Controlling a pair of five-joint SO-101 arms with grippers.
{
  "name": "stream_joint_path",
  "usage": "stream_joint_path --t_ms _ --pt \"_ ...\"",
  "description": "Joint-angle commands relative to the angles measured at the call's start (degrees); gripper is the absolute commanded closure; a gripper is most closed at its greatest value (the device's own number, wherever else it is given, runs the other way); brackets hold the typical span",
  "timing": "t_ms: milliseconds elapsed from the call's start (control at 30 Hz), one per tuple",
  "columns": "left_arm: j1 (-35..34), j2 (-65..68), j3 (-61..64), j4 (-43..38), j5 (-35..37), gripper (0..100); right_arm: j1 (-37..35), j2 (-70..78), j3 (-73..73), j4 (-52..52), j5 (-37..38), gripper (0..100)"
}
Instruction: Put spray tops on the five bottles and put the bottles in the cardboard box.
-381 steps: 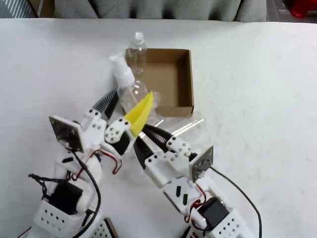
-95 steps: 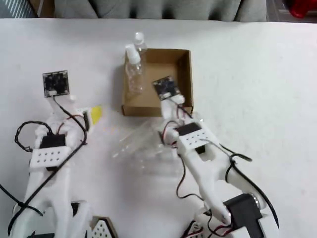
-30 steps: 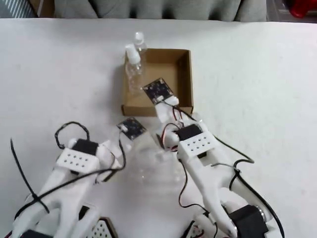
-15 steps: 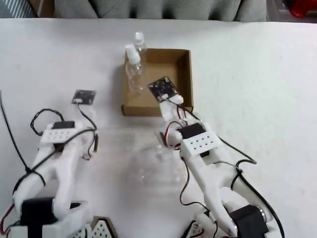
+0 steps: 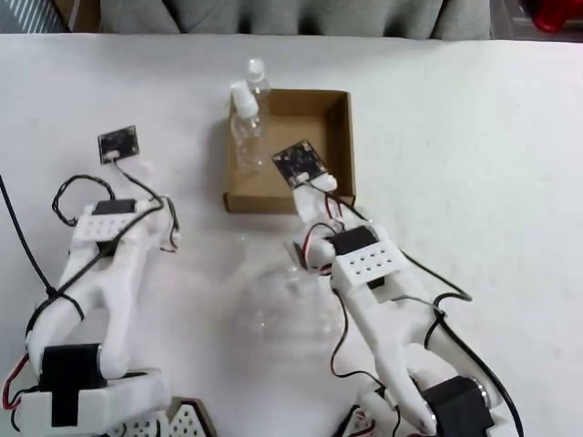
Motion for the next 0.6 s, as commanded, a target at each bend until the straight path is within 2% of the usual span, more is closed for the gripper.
stream_joint_path --t_ms 0,200,400,567 --pt "-0.4 -4.3 -4.0 3.3 2.4 98 0.7 -2.2 -1.0 0.0 0.7 98.1" --pt "4.5 -18.1 -3.4 11.0 2.2 98 0.7 -2.2 -1.0 -0.1 0.8 98.1" --pt "13.2 -24.3 -3.2 13.5 2.2 98 0.7 -2.2 -1.0 -0.1 0.8 98.1" --pt "13.2 -24.8 -0.9 20.2 2.2 98 1.0 -2.2 -1.0 0.0 0.8 98.1"
